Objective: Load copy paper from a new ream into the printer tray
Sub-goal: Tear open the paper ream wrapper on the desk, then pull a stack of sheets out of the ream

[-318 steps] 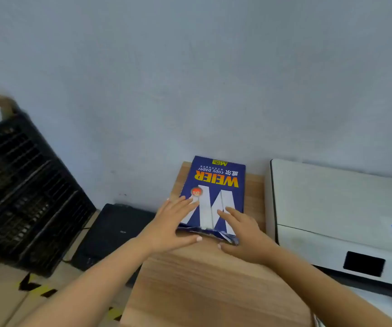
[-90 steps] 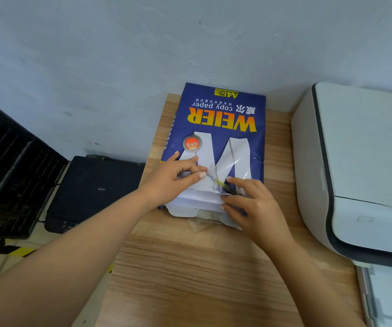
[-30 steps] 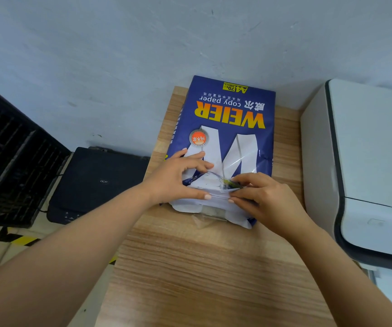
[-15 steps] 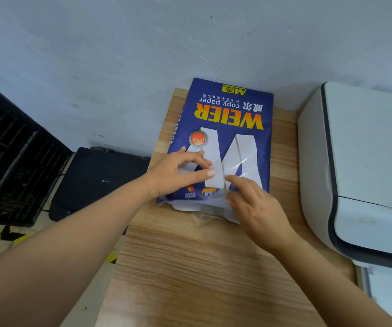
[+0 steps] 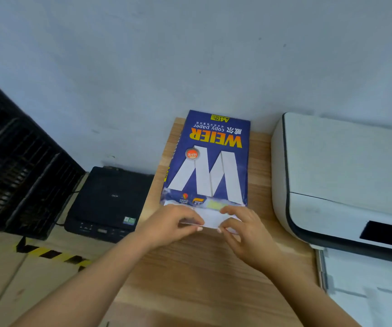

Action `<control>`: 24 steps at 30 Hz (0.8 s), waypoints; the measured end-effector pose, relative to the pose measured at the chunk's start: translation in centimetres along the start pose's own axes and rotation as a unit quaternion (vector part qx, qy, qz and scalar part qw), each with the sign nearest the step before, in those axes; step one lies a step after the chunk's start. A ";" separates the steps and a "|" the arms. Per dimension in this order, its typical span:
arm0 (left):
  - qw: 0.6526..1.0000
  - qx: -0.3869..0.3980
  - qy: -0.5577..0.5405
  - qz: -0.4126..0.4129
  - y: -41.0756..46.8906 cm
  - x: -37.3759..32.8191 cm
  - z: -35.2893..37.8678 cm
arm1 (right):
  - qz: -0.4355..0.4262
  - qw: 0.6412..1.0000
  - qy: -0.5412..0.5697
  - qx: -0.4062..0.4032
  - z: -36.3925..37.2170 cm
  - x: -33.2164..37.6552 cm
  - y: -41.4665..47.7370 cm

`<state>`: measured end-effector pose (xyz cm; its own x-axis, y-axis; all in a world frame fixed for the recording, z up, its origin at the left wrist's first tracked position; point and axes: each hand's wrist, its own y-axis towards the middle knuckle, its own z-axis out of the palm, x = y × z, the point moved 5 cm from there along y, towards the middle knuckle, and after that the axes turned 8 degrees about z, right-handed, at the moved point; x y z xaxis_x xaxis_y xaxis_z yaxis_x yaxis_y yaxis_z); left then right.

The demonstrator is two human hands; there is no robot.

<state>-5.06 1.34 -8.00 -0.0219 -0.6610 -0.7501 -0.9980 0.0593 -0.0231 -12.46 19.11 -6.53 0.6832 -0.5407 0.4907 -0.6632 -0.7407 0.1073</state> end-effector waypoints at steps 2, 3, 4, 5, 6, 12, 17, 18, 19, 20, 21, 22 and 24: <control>0.999 -0.018 -0.029 -0.033 -1.2 -0.6 0.3 | 0.177 0.975 0.129 -0.027 -1.1 -1.3 -0.8; 0.998 -0.026 -0.043 -0.042 -1.8 -1.1 0.5 | 0.282 0.940 0.187 -0.040 -1.4 -2.2 -1.2; 0.997 -0.033 -0.056 -0.048 -2.4 -1.5 0.6 | 0.381 0.895 0.231 -0.029 -1.3 -3.3 -1.6; 0.995 -0.037 -0.070 -0.052 -2.9 -2.0 0.8 | 0.460 0.847 0.264 0.003 -0.8 -4.2 -2.0; 0.994 -0.038 -0.089 -0.057 -3.5 -2.5 0.9 | 0.510 0.807 0.294 0.045 -0.2 -4.7 -2.2; 0.984 -0.014 -0.154 -0.084 -6.7 -4.3 1.7 | 0.558 0.652 0.501 0.112 2.3 -4.7 -2.6; 0.963 -0.093 -0.208 -0.146 -7.7 -3.5 -0.2 | 0.557 0.667 0.474 0.142 1.7 -3.6 -3.7; 0.954 -0.128 -0.206 -0.176 -7.6 -2.9 -0.9 | 0.556 0.669 0.471 0.146 1.5 -3.4 -4.0; 0.946 -0.154 -0.204 -0.200 -7.5 -2.5 -1.6 | 0.559 0.670 0.467 0.146 1.4 -3.2 -4.4; 0.934 -0.168 -0.211 -0.234 -7.6 -1.7 -2.0 | 0.559 0.669 0.467 0.146 1.4 -2.9 -4.7; 0.922 -0.174 -0.220 -0.268 -7.6 -0.9 -2.3 | 0.558 0.671 0.467 0.147 1.2 -2.6 -5.0; 0.901 -0.175 -0.243 -0.312 -7.9 0.1 -2.2 | 0.554 0.671 0.469 0.150 1.1 -2.2 -5.4; 0.847 -0.144 -0.321 -0.397 -8.8 1.4 -1.5 | 0.545 0.673 0.474 0.157 0.7 -1.3 -6.2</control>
<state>3.61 -1.25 -7.87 0.6082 0.1427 -0.7808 -0.6577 -0.4602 -0.5964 -8.99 24.13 -8.41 -0.7587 -0.4443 0.4765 -0.4131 -0.2375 -0.8792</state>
